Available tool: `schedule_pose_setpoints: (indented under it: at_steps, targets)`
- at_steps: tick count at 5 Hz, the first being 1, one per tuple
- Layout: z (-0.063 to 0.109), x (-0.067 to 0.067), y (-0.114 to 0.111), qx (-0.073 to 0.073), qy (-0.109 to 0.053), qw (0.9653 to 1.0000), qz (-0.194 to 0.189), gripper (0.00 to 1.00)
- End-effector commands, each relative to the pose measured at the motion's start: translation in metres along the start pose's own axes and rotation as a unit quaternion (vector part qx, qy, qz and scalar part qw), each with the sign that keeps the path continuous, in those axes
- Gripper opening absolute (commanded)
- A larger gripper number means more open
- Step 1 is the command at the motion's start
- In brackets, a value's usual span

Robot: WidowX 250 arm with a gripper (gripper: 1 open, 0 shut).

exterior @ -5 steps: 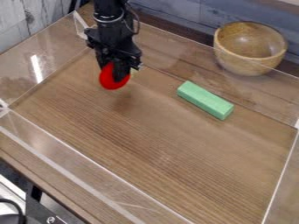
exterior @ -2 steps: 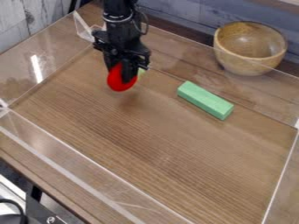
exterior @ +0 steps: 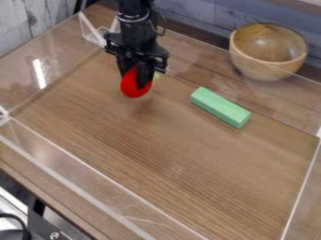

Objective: Move the red object to the left side of the table

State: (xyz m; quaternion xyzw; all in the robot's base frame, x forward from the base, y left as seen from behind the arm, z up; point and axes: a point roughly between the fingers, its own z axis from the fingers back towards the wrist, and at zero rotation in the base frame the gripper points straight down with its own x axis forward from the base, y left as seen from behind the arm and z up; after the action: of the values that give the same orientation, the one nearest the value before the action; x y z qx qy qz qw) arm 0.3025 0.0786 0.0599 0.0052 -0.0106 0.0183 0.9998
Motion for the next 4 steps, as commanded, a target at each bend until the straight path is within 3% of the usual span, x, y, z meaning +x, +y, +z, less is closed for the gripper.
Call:
schedule_pose_setpoints:
  at_steps: [1,4]
  targets:
    - [0.014,0.012,-0.003,0.004,-0.024,0.9997,0.007,0.0]
    - [0.023,0.012,0.045,0.006,-0.025,0.9983,0.053,0.0]
